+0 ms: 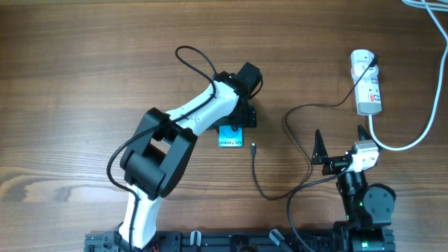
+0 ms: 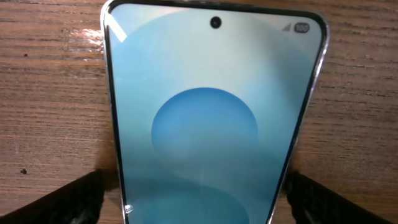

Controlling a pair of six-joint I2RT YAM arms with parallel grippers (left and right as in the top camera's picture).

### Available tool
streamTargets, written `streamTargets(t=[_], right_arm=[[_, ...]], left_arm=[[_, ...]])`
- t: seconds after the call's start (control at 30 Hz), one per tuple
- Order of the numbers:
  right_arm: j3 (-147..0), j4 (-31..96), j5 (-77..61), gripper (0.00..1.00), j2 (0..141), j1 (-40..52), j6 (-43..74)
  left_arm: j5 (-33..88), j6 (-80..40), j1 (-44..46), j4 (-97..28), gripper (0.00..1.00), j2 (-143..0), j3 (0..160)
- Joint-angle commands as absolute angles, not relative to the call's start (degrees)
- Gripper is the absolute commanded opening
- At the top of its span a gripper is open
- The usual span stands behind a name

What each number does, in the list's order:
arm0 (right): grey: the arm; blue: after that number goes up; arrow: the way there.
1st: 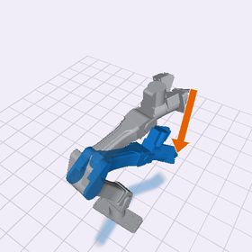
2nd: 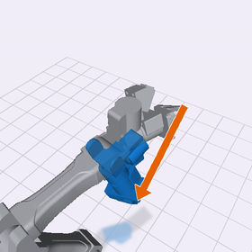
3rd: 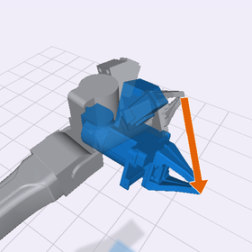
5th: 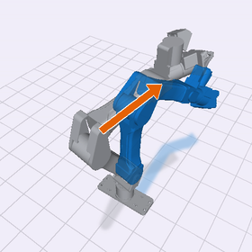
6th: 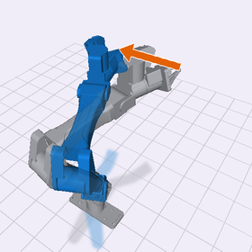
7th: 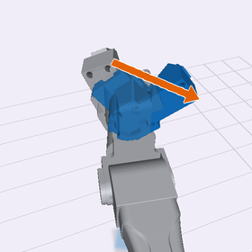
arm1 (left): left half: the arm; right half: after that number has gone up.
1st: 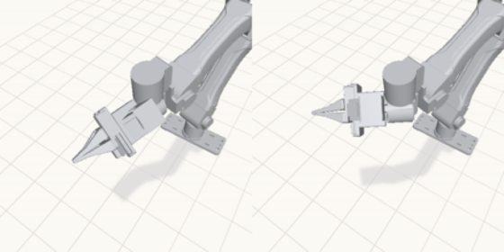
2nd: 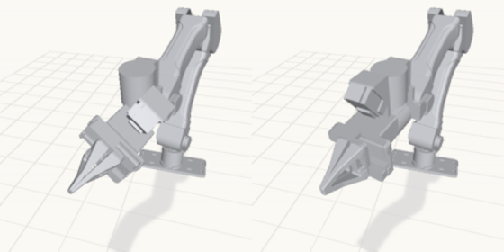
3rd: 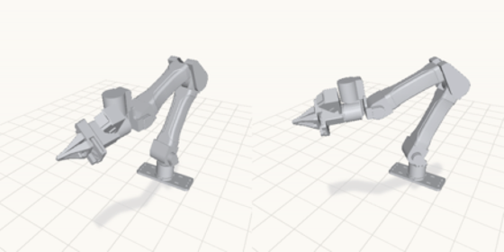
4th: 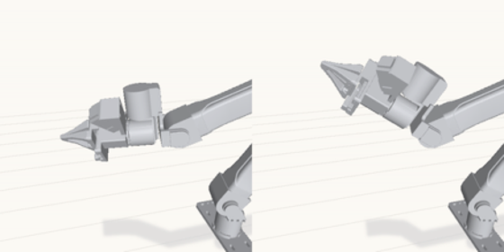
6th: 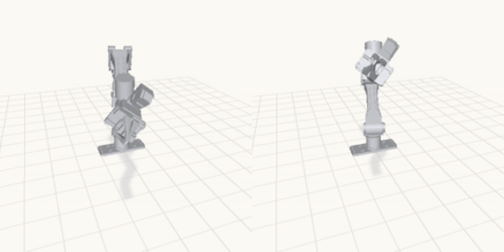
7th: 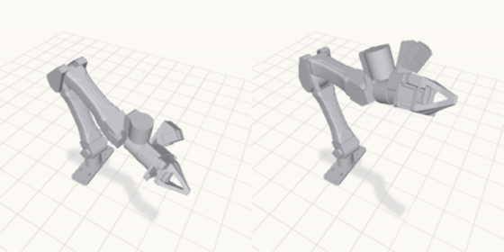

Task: Plug charger to phone and switch on socket
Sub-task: 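Lower the left gripper and grasp the phone's bottom edge, then lift the phone with the left gripper and tilt it upright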

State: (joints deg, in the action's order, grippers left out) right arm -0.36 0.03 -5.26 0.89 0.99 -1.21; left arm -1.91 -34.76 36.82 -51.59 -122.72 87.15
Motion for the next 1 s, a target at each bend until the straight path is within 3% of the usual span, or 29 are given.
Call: streamTargets(t=[0.0, 0.17, 0.43, 0.8, 0.97], right_arm=[[-0.3, -0.1, -4.5, 1.0, 0.4, 1.2, -1.5], [-0.3, -0.1, -4.5, 1.0, 0.4, 1.2, -1.5], [-0.3, -0.1, -4.5, 1.0, 0.4, 1.2, -1.5], [-0.3, -0.1, -4.5, 1.0, 0.4, 1.2, -1.5], [-0.3, -0.1, -4.5, 1.0, 0.4, 1.2, -1.5]], left_arm=[[-2.0, -35.4, 37.2, -52.1, 0.91, -126.8, 86.1], [-2.0, -35.4, 37.2, -52.3, 0.76, -126.8, 86.1], [-2.0, -35.4, 37.0, -53.3, 0.66, -126.5, 86.2], [-1.6, -35.4, 35.2, -63.9, 0.65, -123.4, 94.2], [10.4, -34.7, 33.9, -68.9, 0.63, -118.4, 98.7]])
